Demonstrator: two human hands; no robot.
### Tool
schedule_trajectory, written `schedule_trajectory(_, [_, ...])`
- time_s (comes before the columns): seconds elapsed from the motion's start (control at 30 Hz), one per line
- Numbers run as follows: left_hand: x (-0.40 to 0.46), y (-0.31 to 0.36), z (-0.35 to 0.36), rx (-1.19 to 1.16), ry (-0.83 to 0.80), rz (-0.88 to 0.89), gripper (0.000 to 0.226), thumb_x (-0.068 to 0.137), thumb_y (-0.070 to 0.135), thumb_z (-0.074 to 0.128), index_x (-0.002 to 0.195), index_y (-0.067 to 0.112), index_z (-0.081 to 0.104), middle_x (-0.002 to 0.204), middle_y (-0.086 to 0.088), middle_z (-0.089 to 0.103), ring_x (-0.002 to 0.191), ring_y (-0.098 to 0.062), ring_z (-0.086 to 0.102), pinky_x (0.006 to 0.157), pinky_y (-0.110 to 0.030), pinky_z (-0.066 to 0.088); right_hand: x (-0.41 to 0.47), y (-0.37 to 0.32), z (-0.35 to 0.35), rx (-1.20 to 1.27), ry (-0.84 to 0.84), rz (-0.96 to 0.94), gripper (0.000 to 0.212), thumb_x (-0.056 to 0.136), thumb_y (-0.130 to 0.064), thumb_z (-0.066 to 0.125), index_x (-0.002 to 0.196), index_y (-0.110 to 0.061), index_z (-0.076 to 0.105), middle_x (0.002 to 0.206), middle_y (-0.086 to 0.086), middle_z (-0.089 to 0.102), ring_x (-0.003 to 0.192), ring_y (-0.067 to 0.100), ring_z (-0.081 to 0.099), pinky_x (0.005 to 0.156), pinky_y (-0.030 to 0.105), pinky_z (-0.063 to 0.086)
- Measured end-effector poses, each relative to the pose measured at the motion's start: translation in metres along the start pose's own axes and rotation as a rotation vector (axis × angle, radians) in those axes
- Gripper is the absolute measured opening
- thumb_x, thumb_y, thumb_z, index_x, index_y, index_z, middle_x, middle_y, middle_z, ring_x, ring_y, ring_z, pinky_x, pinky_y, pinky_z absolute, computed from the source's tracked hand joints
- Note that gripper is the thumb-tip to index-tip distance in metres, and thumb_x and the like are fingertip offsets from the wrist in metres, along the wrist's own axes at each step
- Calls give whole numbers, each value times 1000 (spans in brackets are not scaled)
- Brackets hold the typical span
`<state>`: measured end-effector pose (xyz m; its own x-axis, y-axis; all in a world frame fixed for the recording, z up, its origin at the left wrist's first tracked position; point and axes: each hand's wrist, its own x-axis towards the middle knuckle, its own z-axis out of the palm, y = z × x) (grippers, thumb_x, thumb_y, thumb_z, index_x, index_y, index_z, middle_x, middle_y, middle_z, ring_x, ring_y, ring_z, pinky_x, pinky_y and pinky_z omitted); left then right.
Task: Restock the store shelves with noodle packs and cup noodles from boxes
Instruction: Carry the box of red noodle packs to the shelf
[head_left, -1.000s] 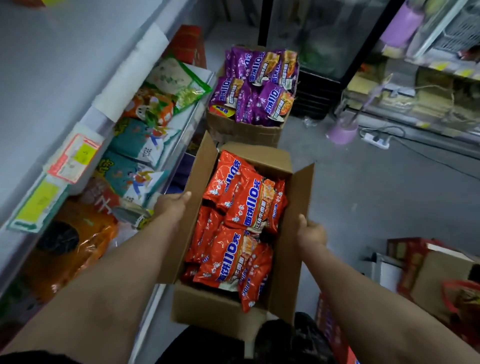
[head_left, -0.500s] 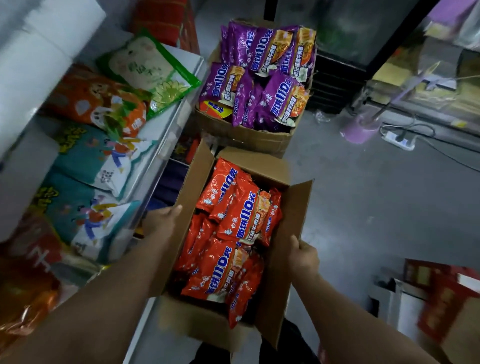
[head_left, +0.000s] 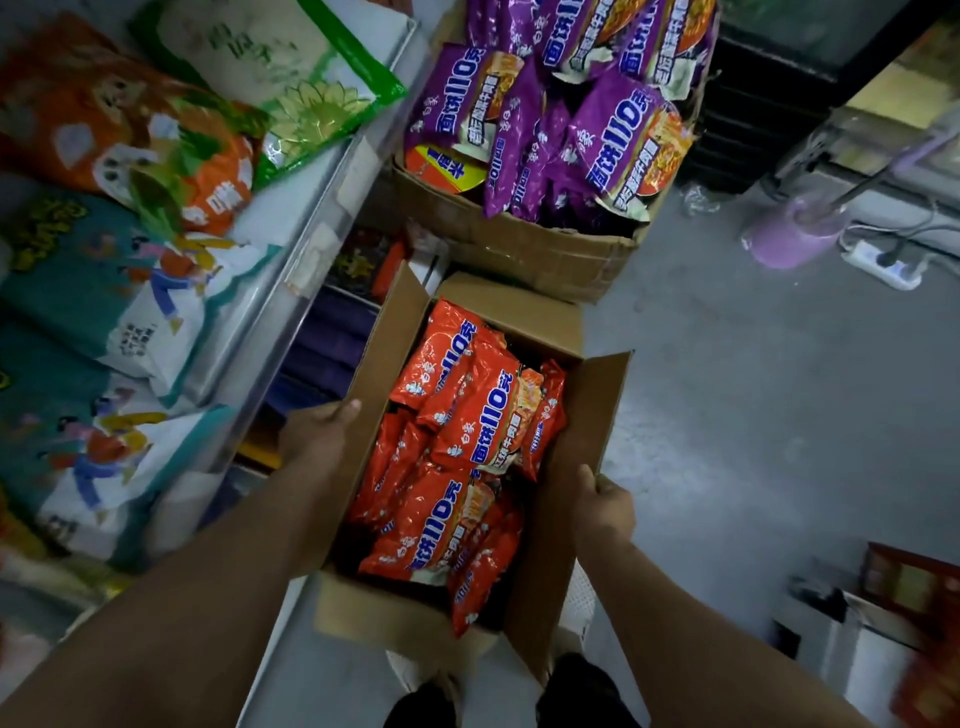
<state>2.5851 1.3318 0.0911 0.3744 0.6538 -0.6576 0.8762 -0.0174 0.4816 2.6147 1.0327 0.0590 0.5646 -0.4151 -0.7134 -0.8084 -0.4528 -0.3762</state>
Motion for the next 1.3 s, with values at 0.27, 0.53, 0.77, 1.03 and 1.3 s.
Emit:
schedule_trajectory(0.27, [19, -11, 20, 68, -3, -11, 30, 101, 32, 57, 82, 14, 72, 78, -3, 69, 83, -25, 67, 64, -29, 40, 22, 17, 19, -45, -11, 71, 41, 104, -39, 50, 115, -8, 73, 99, 15, 74, 95, 37, 69, 85, 44, 56])
schedule_trajectory(0.53, [2, 9, 35, 105, 62, 51, 56, 99, 45, 58, 145, 14, 52, 151, -10, 50, 137, -33, 46, 112, -41, 38, 16, 0, 14, -112, 89, 109, 39, 104, -24, 44, 139, -6, 50, 131, 25, 61, 121, 45, 57, 102, 47, 44])
schedule_trajectory(0.77, [-63, 14, 45, -36, -42, -38, 58, 98, 50, 55, 143, 14, 52, 141, -13, 55, 125, -34, 55, 94, -38, 45, 5, -39, -10, -141, -134, -27, 47, 103, -33, 50, 144, -8, 49, 139, 17, 58, 129, 38, 53, 104, 37, 43])
schedule_trajectory(1.03, [-133, 14, 36, -399, -131, -148, 63, 85, 69, 61, 128, 23, 63, 118, -10, 70, 104, -33, 69, 94, -57, 54, -24, -88, -46, -175, -305, -135, 37, 100, -39, 55, 108, -7, 71, 97, 15, 65, 89, 33, 61, 82, 38, 49])
schedule_trajectory(1.3, [-190, 19, 9, -637, -79, -169, 66, 72, 82, 61, 109, 28, 73, 105, -4, 76, 96, -28, 73, 91, -55, 56, -68, -129, -65, -131, -490, -229, 30, 100, -21, 59, 122, -2, 66, 99, 8, 62, 68, 11, 57, 60, 25, 50])
